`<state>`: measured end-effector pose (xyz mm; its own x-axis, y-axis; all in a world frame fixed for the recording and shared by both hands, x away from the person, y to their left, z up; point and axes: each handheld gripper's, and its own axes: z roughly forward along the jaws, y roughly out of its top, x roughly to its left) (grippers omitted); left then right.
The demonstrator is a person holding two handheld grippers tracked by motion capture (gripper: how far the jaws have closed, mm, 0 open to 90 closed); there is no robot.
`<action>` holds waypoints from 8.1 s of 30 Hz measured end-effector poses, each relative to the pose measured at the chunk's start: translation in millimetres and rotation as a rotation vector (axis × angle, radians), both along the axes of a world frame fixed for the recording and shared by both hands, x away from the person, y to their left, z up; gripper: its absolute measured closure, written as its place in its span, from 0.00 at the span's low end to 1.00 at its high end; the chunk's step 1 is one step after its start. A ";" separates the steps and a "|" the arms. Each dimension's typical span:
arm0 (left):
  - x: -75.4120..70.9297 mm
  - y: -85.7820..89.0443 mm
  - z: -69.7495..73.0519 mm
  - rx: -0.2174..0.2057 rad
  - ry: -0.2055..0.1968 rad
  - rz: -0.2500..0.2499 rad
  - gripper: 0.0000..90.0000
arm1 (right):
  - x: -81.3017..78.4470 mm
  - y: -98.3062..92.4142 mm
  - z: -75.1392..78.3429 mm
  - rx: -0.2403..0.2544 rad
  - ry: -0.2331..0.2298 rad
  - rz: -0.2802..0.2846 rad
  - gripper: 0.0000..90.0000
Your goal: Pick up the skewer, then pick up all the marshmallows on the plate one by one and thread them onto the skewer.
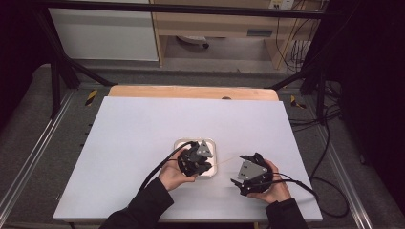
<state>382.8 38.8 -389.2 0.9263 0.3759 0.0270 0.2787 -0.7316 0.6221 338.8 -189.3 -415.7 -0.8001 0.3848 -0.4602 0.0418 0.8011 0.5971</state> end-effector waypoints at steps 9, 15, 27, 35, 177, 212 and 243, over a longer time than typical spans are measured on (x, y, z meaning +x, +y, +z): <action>-3.2 -19.5 1.0 0.033 -0.001 -0.045 0.98 | -0.8 1.0 -0.1 -0.066 -0.071 0.078 0.36; -4.6 -27.2 -0.6 0.049 0.004 -0.062 0.98 | -1.2 1.2 -1.5 -0.114 -0.102 0.129 0.46; -8.4 -37.7 -2.4 0.066 0.011 -0.095 0.98 | -0.5 4.2 -6.6 -0.239 -0.168 0.221 0.64; -11.7 -42.5 -3.6 0.072 0.018 -0.112 0.98 | -3.4 4.3 -8.0 -0.292 -0.183 0.272 0.78; -55.2 157.5 -39.9 -0.254 -0.113 0.347 0.98 | 53.2 27.1 4.7 0.499 0.342 -0.332 0.01; -53.7 152.3 -43.6 -0.264 -0.095 0.334 0.98 | 105.6 80.5 -26.6 0.411 0.401 -0.262 0.57; -54.3 153.7 -42.4 -0.279 -0.103 0.341 0.98 | 98.8 78.3 -20.6 0.412 0.391 -0.210 0.78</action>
